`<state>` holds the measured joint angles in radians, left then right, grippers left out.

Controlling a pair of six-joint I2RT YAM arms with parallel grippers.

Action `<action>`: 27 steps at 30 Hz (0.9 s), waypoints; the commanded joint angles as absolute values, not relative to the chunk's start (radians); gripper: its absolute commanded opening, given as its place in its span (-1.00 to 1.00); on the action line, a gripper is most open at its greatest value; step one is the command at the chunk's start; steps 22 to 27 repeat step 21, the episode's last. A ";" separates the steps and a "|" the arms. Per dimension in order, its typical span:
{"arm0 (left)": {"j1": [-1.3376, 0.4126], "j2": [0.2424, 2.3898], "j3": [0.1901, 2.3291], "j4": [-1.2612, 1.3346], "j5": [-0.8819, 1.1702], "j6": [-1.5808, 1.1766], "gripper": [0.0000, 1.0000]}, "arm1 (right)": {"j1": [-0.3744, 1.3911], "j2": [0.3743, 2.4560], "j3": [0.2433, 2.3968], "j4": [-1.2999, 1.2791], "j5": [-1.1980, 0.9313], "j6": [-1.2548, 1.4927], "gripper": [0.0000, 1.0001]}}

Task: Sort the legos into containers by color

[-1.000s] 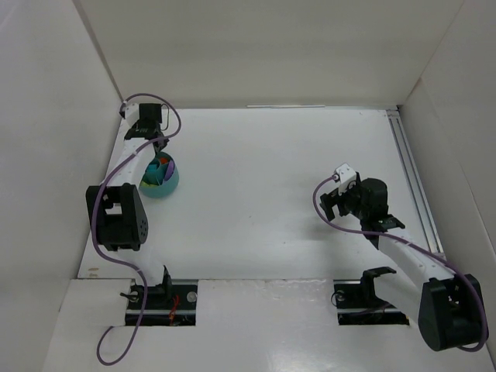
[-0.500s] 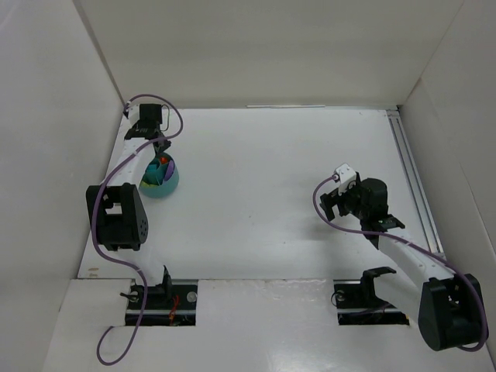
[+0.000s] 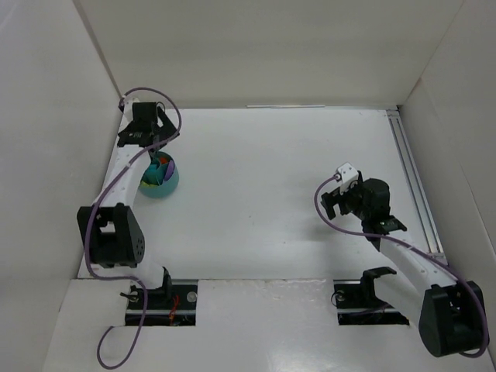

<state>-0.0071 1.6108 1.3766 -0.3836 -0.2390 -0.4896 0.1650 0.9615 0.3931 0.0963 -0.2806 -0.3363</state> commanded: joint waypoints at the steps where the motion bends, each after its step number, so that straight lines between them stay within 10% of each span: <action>1: -0.066 1.398 1.330 -0.295 -0.193 -0.473 1.00 | 0.172 0.911 0.413 0.120 -0.250 -0.331 0.98; 13: -0.573 1.154 0.871 -0.040 -0.110 -0.525 1.00 | 0.163 0.830 0.454 0.028 -0.190 -0.279 0.98; 27: -0.609 1.163 0.818 -0.049 -0.158 -0.560 1.00 | 0.163 0.819 0.433 0.018 -0.198 -0.270 0.98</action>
